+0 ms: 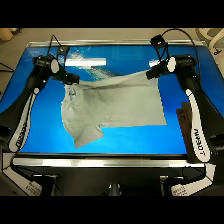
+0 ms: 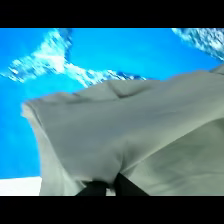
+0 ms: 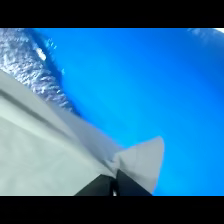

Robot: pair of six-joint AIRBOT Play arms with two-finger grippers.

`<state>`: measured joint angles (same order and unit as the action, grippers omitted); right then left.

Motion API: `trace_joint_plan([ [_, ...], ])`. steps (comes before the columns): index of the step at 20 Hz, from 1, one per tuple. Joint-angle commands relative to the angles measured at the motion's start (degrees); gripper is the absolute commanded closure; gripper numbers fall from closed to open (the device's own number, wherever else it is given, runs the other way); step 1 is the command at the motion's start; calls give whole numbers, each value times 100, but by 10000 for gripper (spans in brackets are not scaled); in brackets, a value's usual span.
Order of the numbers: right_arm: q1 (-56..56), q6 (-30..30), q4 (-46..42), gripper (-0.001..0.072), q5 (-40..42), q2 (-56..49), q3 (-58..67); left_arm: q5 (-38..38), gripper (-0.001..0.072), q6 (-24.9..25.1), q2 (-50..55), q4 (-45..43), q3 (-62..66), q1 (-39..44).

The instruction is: Fold the shirts.

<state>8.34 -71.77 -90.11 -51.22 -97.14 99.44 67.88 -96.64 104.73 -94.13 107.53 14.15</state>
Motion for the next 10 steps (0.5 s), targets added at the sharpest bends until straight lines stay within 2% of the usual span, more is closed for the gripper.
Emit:
trace_joint_plan([
  [1, -20, -83, 214, 325, -409, -162, 37, 949, 160, 15, 249, 743, 2, 11],
  [2, -57, 96, 68, 27, -656, -94, 94, 1340, 77, 184, 203, 710, 2, -50],
  [3, -129, 297, -173, 30, -938, 0, 138, 1784, 77, 483, 144, 710, 0, -184],
  [5, -391, 640, -516, 45, -1683, 256, 155, 2470, 80, 501, 2, 793, -4, -605],
  [6, -614, 820, -511, 88, -2240, 358, 155, 2682, 121, 452, -87, 1043, -15, -857],
  [7, -839, 942, -468, 173, -2841, 407, 153, 2771, 170, 455, -199, 1403, -98, -1073],
  [8, -1080, 1038, -435, 269, -3357, 411, 125, 2776, 336, 461, -382, 1788, -358, -1270],
  [9, -1276, 1139, -380, 302, -3694, 411, 44, 2721, 394, 476, -595, 2031, -765, -1403],
  [10, -1456, 1274, -310, 302, -3941, 411, -63, 2629, 390, 529, -855, 2129, -1333, -1506],
])
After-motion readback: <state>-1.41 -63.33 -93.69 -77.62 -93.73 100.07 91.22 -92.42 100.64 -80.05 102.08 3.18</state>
